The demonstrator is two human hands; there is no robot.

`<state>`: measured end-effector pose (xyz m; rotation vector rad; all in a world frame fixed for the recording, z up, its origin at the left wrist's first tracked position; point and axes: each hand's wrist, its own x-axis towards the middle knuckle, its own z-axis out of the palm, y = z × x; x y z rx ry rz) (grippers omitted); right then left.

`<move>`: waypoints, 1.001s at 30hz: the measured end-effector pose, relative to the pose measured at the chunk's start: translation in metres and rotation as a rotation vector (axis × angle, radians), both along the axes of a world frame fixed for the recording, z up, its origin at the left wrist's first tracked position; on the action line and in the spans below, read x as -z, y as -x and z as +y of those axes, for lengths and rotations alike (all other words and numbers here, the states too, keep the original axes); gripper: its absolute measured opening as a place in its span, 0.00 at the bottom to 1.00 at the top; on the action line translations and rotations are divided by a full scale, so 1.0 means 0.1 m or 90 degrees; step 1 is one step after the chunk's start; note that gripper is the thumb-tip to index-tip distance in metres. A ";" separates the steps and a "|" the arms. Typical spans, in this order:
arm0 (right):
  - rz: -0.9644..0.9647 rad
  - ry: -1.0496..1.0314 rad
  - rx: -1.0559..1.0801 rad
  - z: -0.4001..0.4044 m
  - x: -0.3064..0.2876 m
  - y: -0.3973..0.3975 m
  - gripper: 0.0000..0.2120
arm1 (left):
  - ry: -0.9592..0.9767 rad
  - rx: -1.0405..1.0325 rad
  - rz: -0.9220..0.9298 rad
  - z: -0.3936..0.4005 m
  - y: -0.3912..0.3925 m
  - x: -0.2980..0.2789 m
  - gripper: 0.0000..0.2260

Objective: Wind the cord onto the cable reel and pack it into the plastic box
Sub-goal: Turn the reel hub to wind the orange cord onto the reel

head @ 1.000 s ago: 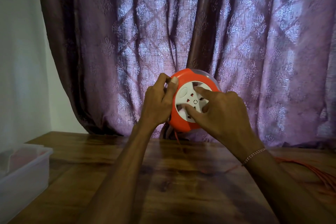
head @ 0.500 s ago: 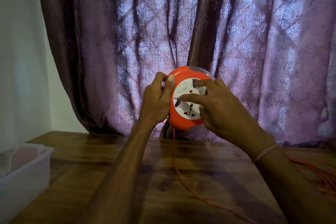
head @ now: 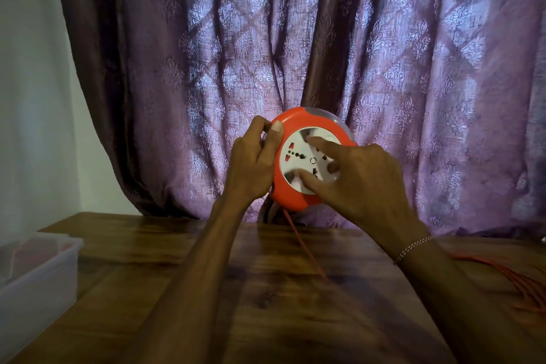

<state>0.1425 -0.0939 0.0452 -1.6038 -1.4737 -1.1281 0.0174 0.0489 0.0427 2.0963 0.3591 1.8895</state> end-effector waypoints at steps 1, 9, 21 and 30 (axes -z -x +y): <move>0.034 0.002 -0.022 0.01 0.00 0.00 0.29 | 0.001 0.002 -0.002 0.00 0.00 0.00 0.13; -0.043 -0.004 -0.039 -0.03 -0.05 -0.04 0.16 | 0.008 0.021 -0.008 0.02 0.00 0.01 0.14; -0.171 0.134 -0.026 -0.06 -0.06 -0.01 0.22 | -0.017 0.049 -0.022 -0.01 0.01 0.00 0.12; -0.022 0.027 0.014 -0.04 -0.04 0.01 0.28 | 0.009 0.056 -0.032 -0.04 0.00 -0.01 0.13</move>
